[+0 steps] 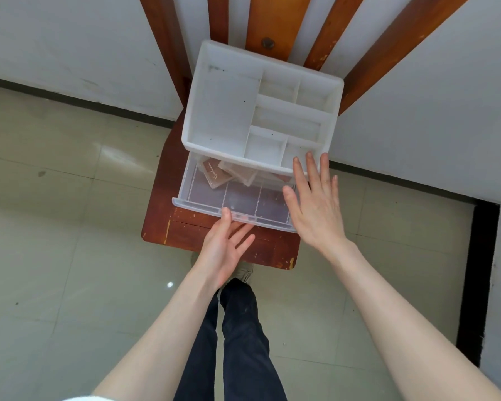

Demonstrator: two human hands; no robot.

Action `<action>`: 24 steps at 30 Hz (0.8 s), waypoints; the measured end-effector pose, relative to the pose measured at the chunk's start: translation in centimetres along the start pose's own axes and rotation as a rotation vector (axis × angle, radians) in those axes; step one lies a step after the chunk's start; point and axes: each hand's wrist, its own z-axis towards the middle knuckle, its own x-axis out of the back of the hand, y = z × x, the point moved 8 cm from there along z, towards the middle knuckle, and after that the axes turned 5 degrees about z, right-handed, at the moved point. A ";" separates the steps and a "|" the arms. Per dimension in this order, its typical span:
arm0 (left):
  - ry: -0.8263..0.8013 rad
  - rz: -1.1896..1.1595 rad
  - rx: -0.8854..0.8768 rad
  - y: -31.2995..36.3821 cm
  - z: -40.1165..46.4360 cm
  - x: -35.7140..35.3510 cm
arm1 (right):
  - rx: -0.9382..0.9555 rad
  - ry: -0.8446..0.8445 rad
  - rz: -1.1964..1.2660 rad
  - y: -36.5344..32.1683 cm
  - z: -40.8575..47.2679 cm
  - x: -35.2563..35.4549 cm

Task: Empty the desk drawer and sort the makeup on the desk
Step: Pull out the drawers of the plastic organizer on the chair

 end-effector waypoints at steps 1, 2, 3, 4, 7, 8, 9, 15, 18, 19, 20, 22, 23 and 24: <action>0.005 0.009 0.005 -0.2 -0.2 0.4 | -0.004 -0.002 -0.003 0.0 0.0 0.0; 0.010 0.018 0.011 -0.4 -0.5 0.7 | -0.008 -0.007 -0.005 0.0 0.0 0.0; 0.014 0.036 0.017 -0.7 -0.7 1.1 | -0.013 -0.011 -0.007 -0.1 0.0 -0.1; 0.017 0.060 0.024 -0.9 -1.0 1.5 | -0.016 -0.015 -0.010 -0.1 0.0 -0.1; 0.025 0.100 0.037 -1.4 -1.3 2.1 | -0.018 -0.008 -0.014 -0.2 0.0 -0.1; 0.030 0.100 0.038 -1.4 -1.3 2.1 | -0.019 -0.004 -0.012 -0.3 0.0 -0.1; 0.040 0.105 0.041 -1.3 -1.4 2.2 | -0.018 0.003 -0.012 -0.3 0.0 -0.1; 0.061 0.232 0.106 -0.9 -1.8 2.7 | -0.010 0.020 -0.014 -0.5 -0.1 -0.1; 0.048 0.605 0.159 0.0 -3.4 2.2 | 0.036 0.136 0.057 -1.1 -0.5 0.6; 0.062 0.759 0.110 1.0 -3.9 2.0 | 0.063 0.215 0.112 -1.5 -0.9 1.2; 0.090 0.898 0.003 2.4 -4.3 1.6 | 0.091 0.301 0.161 -1.9 -1.6 1.7; 0.163 1.158 -0.297 6.0 -5.3 0.0 | 0.118 0.372 0.223 -2.5 -2.7 1.8; 0.209 1.270 -0.448 7.7 -5.6 -1.0 | 0.088 0.310 0.256 -2.7 -2.9 1.0; 0.251 1.349 -0.583 9.1 -5.5 -1.9 | 0.035 0.209 0.279 -2.9 -2.9 -0.3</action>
